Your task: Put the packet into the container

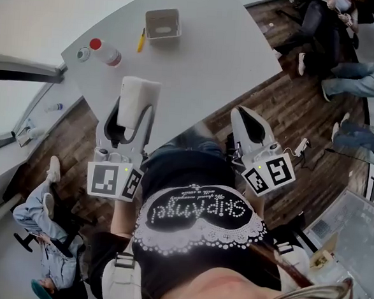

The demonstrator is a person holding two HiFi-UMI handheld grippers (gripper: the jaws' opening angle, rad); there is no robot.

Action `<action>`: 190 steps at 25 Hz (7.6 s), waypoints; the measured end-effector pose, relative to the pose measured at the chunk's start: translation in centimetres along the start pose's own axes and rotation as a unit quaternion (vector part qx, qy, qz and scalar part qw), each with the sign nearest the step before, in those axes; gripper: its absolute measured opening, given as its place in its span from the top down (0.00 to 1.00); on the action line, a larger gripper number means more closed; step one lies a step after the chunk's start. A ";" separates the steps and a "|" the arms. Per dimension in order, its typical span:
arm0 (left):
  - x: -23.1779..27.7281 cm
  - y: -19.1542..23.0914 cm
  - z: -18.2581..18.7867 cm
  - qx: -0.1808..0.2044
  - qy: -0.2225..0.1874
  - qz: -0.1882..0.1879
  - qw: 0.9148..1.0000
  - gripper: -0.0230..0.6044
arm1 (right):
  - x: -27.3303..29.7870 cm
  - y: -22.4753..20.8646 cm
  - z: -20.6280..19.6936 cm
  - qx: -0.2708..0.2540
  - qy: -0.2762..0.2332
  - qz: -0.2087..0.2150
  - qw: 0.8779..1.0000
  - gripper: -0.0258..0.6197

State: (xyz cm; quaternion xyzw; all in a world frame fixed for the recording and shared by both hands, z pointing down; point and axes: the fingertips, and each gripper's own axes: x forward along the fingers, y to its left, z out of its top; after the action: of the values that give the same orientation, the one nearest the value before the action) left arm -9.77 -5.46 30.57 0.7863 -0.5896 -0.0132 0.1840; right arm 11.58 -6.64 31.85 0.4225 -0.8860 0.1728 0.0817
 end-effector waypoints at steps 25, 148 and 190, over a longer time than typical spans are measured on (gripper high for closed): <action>4.3 -0.5 1.7 -0.014 -0.040 0.144 0.989 0.52 | 7.7 -6.0 3.6 -0.021 0.030 0.144 0.989 0.96; 32.4 13.2 -10.4 0.138 0.065 0.078 0.985 0.53 | 10.9 -11.5 0.6 0.048 0.098 0.028 0.994 0.96; 27.4 11.2 -1.8 0.126 -0.019 0.100 0.987 0.77 | 8.1 -10.5 2.0 0.032 0.067 0.021 0.997 0.96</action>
State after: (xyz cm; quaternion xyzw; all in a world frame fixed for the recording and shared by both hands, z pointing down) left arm -11.30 -33.12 41.02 0.7398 -0.6658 0.0647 0.0721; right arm 14.64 -19.31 34.83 0.3933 -0.8814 0.2309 0.1232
